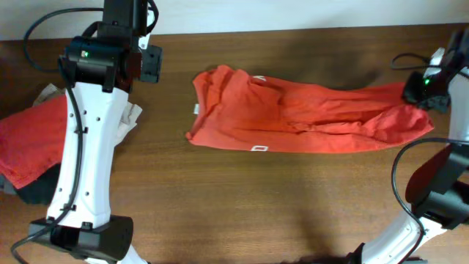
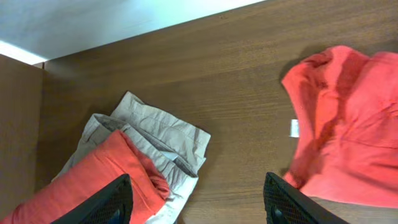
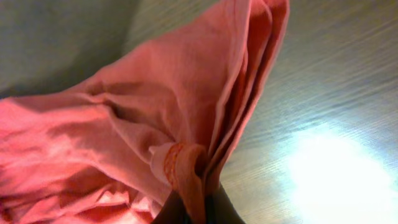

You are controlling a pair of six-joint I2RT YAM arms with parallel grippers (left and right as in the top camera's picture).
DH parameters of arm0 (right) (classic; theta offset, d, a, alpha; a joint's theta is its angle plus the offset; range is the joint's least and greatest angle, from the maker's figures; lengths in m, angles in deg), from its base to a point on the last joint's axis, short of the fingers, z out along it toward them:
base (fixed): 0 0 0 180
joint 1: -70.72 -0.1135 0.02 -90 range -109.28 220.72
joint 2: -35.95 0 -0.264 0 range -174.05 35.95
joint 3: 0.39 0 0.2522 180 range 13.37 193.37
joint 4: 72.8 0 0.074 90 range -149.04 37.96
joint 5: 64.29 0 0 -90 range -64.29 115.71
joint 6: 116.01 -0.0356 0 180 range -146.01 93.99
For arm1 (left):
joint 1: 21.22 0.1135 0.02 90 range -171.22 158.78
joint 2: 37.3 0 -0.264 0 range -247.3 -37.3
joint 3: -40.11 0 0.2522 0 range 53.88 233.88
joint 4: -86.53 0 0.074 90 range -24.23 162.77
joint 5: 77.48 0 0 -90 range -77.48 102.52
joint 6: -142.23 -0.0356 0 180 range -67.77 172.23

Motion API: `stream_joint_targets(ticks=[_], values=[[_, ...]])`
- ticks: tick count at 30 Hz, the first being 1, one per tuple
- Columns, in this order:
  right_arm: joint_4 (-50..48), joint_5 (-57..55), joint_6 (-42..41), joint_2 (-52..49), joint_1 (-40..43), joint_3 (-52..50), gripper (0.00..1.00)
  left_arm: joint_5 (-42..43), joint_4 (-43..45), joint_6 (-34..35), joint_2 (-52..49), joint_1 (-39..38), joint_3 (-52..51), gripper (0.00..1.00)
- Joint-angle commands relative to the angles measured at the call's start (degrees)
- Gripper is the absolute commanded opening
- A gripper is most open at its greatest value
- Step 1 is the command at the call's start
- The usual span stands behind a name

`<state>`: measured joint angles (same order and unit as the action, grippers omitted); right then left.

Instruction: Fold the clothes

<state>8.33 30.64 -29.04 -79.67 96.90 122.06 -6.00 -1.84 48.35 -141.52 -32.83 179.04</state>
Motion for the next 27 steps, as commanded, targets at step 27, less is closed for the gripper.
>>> stream_joint_targets(ticks=[27], values=[[1.64,-1.36,-13.88,-9.51,-51.87,14.23,0.04,-0.81,1.88,-0.9,9.73,0.04,0.59,0.74]])
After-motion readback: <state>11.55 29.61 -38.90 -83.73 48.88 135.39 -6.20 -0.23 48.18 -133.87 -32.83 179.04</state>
